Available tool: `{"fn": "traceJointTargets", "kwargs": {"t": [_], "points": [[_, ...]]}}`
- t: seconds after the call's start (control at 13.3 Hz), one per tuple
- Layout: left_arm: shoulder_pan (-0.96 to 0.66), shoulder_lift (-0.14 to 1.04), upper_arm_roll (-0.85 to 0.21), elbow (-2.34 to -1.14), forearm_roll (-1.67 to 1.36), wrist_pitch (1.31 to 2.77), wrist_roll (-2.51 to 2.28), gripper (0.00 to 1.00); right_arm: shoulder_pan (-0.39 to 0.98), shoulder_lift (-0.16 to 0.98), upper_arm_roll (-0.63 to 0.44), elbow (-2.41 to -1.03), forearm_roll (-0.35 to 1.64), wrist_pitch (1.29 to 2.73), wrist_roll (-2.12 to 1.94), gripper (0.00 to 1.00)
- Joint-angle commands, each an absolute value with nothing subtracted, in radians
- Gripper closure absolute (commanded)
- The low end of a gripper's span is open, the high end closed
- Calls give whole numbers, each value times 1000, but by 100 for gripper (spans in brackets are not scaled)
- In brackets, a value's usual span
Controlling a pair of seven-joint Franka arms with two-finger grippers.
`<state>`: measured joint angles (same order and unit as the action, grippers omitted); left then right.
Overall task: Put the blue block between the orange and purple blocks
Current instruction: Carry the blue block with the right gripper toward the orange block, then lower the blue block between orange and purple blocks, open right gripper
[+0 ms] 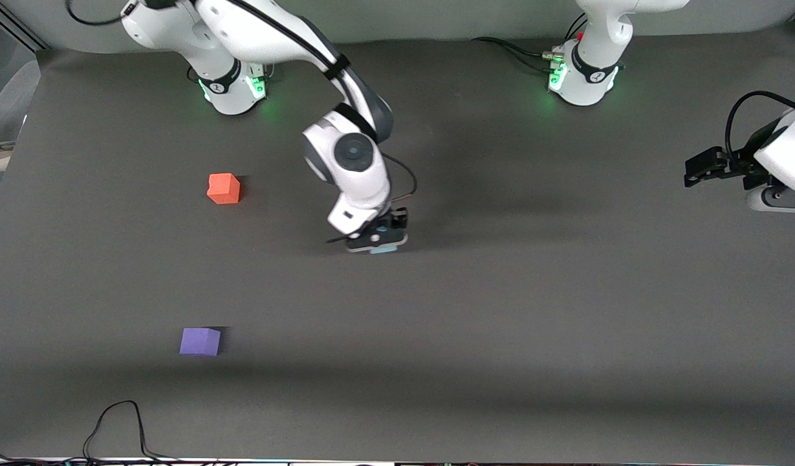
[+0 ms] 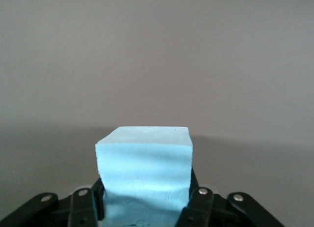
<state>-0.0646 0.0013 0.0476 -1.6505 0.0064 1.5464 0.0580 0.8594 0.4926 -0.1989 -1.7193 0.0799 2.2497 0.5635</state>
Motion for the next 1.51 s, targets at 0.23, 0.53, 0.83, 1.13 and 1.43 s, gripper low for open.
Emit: {"fn": "traceJointTargets", "kwargs": {"t": [0.23,0.53,0.83,1.13,1.43], "points": [[-78,14,61,-1640,-6,1542,69,0,861,229,-478,-1763,86,1982,402,60],[-81,25,61,-1640,-5,1551,64,0,859,147,-696,-1902,97,1988,142,60],[-78,23,61,-1641,-6,1545,71,0,859,176,-799,-2133,198,2242,-89,60],[-78,20,61,-1640,-2,1551,57,0,861,297,-795,-2235,236,2425,-118,60],[-80,11,58,-1646,5,1581,17,0,870,451,-787,-2232,545,2474,-367,60]]}}
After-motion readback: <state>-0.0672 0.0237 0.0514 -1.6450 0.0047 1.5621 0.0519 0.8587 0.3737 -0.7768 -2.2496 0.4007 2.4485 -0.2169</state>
